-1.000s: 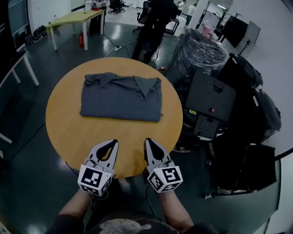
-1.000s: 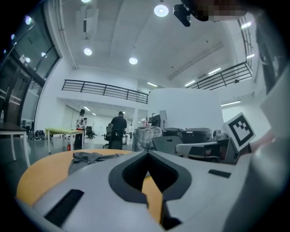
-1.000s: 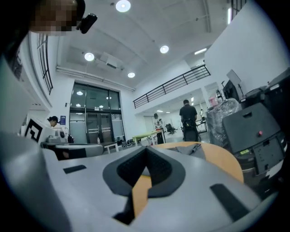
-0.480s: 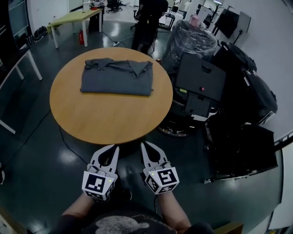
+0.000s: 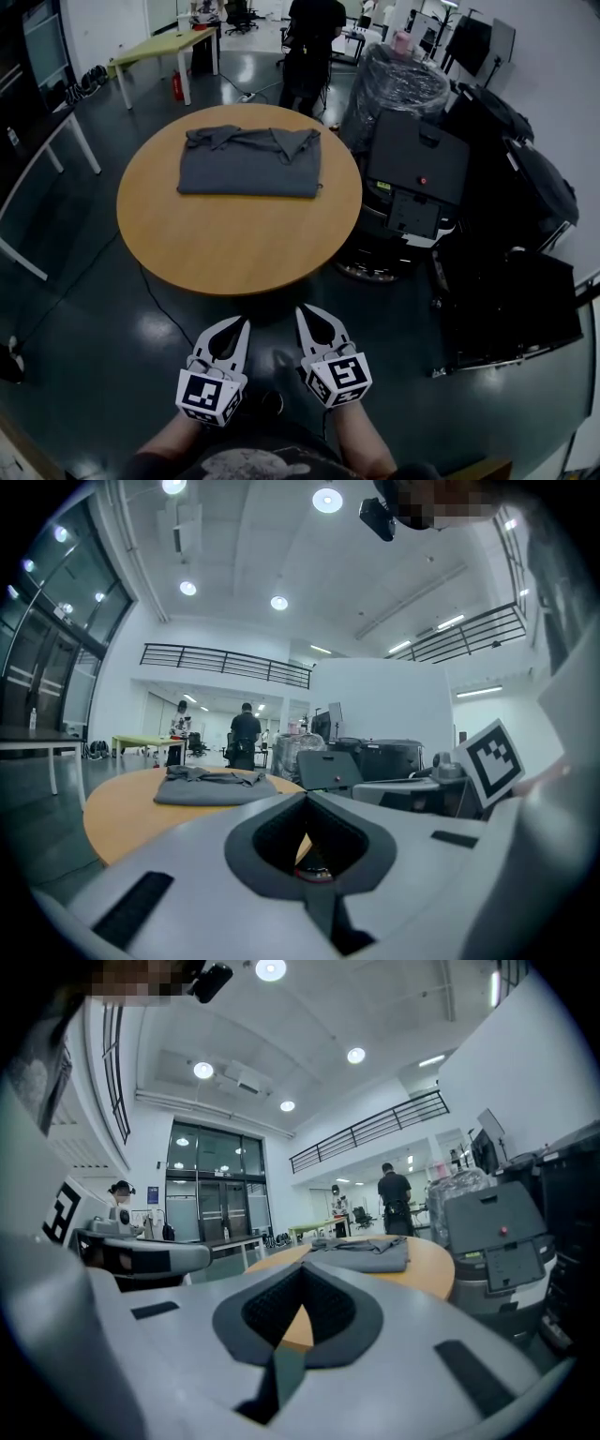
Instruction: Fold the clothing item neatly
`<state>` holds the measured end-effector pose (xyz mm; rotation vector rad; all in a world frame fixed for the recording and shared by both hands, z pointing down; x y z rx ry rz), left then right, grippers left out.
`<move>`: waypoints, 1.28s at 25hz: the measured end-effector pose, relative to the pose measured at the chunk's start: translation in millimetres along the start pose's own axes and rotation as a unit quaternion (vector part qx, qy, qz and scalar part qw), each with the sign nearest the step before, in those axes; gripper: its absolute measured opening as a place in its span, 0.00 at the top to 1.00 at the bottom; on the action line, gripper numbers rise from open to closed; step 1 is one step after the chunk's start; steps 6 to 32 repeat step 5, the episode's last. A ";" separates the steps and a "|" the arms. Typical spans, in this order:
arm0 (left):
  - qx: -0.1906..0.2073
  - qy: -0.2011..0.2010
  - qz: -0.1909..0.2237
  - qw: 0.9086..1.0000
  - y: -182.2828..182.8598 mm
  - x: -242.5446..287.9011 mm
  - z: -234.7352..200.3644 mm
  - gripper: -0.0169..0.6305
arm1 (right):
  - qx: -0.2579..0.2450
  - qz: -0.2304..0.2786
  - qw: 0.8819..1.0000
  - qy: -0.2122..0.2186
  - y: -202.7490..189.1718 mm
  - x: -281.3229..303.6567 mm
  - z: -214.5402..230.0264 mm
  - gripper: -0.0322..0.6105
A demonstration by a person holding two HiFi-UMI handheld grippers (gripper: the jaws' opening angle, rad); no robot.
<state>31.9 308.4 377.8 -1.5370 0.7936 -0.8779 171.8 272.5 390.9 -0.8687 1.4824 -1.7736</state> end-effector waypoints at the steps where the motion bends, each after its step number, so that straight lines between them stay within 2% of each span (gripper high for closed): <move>1: -0.002 -0.001 -0.002 1.000 -1.4 0.8 -0.9 0.96 | -0.001 -0.001 1.000 0.002 -0.8 1.0 -1.4 0.97; 32: -0.001 -0.006 -0.005 1.000 -2.0 2.7 -9.2 0.96 | 0.002 -0.004 1.000 0.011 -2.6 9.3 -7.3 0.97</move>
Point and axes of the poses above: the fingertips, and each gripper's own axes: x forward along the fingers, z to its right, y out of its top, the point moved 4 cm from there along -x, backward along the fingers, and after that the axes turned 2 degrees about z, right-handed, at the moved point
